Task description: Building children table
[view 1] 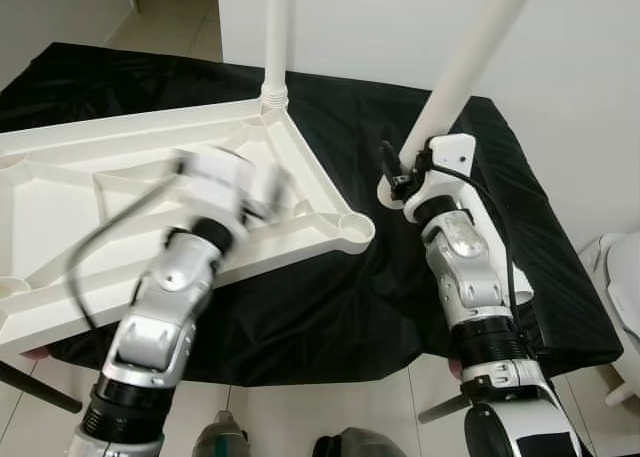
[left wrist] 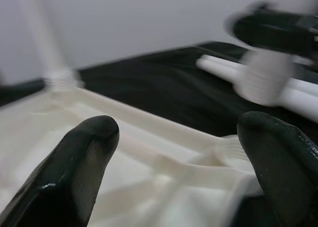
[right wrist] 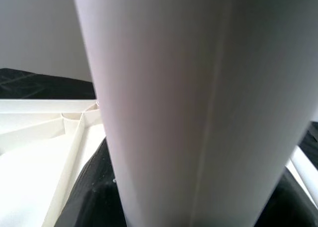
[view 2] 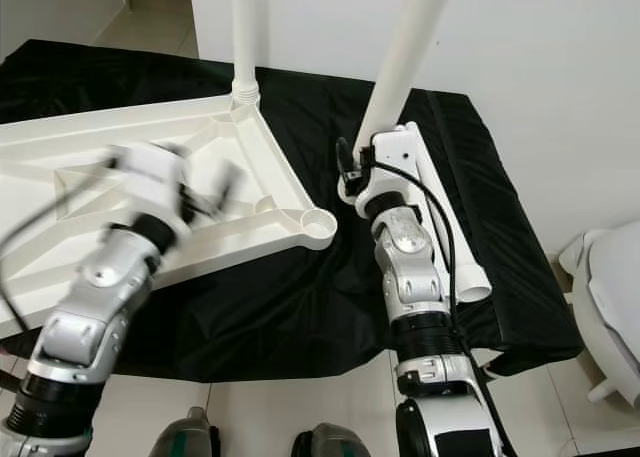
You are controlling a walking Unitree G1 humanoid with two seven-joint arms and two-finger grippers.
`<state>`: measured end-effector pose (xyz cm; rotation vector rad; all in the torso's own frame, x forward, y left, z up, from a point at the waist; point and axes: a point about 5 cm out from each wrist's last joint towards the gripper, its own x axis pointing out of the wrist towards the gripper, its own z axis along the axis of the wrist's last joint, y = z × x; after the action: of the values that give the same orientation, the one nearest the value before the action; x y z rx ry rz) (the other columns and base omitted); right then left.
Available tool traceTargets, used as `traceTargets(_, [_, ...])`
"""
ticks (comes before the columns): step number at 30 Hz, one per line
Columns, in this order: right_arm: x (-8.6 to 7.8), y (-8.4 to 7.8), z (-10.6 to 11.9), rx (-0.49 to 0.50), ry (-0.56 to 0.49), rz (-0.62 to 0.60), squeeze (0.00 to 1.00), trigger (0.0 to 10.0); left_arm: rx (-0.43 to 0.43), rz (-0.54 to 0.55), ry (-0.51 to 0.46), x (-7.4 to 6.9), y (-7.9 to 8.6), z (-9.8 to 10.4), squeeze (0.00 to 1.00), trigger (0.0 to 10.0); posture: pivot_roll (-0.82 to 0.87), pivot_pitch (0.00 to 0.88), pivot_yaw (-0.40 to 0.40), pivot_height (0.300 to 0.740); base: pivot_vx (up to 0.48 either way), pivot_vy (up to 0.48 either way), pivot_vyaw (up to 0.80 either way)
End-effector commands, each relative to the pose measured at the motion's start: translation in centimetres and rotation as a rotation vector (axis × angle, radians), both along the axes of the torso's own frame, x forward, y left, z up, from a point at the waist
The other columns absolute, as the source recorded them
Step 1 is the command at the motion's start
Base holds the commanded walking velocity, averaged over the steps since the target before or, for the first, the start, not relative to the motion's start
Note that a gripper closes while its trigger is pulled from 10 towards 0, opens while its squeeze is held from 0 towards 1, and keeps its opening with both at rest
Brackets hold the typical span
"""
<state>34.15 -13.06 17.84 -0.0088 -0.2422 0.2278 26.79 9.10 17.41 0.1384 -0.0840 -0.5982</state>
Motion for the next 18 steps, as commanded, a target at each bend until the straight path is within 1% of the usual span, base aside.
traceTargets(1, [0.2,-0.2,0.0,-0.010,0.014,-0.002,0.00,10.0,0.023,-0.059,0.021,-0.3,-0.6,-0.3,0.00,10.0,0.05,0.011,-0.085,0.740,0.000,0.000,0.00])
traceTargets(4, [0.3,0.4,-0.2,-0.004,0.036,0.026,0.00,10.0,-0.004,-0.069,0.075,0.1,-1.4,-0.8,0.00,10.0,0.04,0.021,-0.080,0.740,0.000,0.000,0.00])
traceTargets(8, [0.5,0.9,-0.2,-0.012,0.040,0.042,0.00,10.0,-0.012,-0.085,0.101,0.3,-1.7,-0.9,0.00,10.0,0.03,0.024,-0.077,0.740,0.000,0.000,0.00])
traceTargets(9, [0.5,1.2,-0.1,-0.023,0.037,0.058,0.00,10.0,0.000,-0.081,0.093,0.4,-1.6,-0.8,0.00,10.0,0.02,0.026,-0.075,0.740,0.000,0.000,0.00])
traceTargets(11, [0.5,1.2,-0.1,-0.023,0.037,0.058,0.00,10.0,0.000,-0.081,0.093,0.4,-1.6,-0.8,0.00,10.0,0.02,0.026,-0.075,0.740,0.000,0.000,0.00])
traceTargets(12, [0.5,1.6,-0.1,-0.044,0.031,0.075,0.00,10.0,0.002,-0.075,0.101,0.6,-1.6,-0.9,0.00,10.0,0.02,0.025,-0.072,0.740,0.000,0.000,0.00])
traceTargets(14, [0.7,2.2,-0.3,-0.104,0.012,0.109,0.00,10.0,0.051,-0.035,0.072,1.3,-1.1,-0.7,0.00,10.0,0.03,0.024,-0.064,0.740,0.000,0.000,0.00])
traceTargets(18, [0.8,2.3,-0.4,-0.095,0.019,0.118,0.00,10.0,0.061,0.012,0.057,1.7,-0.8,-0.4,0.00,10.0,0.05,0.021,-0.061,0.740,0.000,0.000,0.00])
